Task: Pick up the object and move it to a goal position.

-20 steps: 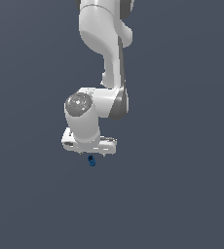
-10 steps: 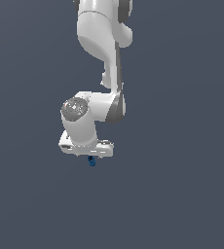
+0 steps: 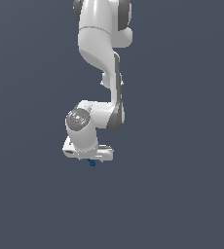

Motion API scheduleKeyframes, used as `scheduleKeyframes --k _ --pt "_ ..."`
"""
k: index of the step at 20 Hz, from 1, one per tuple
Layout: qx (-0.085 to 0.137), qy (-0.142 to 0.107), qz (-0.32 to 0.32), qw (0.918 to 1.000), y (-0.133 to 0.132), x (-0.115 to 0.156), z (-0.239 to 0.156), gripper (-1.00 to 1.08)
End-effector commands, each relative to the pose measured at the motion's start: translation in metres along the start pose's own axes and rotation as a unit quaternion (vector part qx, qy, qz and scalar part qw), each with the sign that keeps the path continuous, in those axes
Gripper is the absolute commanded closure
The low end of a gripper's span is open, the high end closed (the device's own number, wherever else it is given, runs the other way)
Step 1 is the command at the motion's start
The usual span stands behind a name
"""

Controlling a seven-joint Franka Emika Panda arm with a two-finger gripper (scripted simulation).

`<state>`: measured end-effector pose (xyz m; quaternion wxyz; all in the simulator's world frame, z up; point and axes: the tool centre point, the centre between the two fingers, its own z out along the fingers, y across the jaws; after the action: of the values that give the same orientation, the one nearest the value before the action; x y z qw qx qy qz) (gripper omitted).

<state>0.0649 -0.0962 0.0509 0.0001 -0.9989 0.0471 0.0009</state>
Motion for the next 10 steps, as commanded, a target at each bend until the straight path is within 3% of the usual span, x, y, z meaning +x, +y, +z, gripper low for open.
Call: scheduleKeyframes --k 1,5,6,10 --pt "0.000 0.001 0.000 1.0000 0.0002 0.0005 0.0071 -0.92" --pt "0.000 0.001 0.000 1.0000 0.0003 0.0018 0.0080 -0.92" --pt "0.000 0.001 0.000 1.0000 0.0003 0.0018 0.0080 1.08" --pt "0.000 0.001 0.000 1.0000 0.0003 0.0018 0.0080 1.08"
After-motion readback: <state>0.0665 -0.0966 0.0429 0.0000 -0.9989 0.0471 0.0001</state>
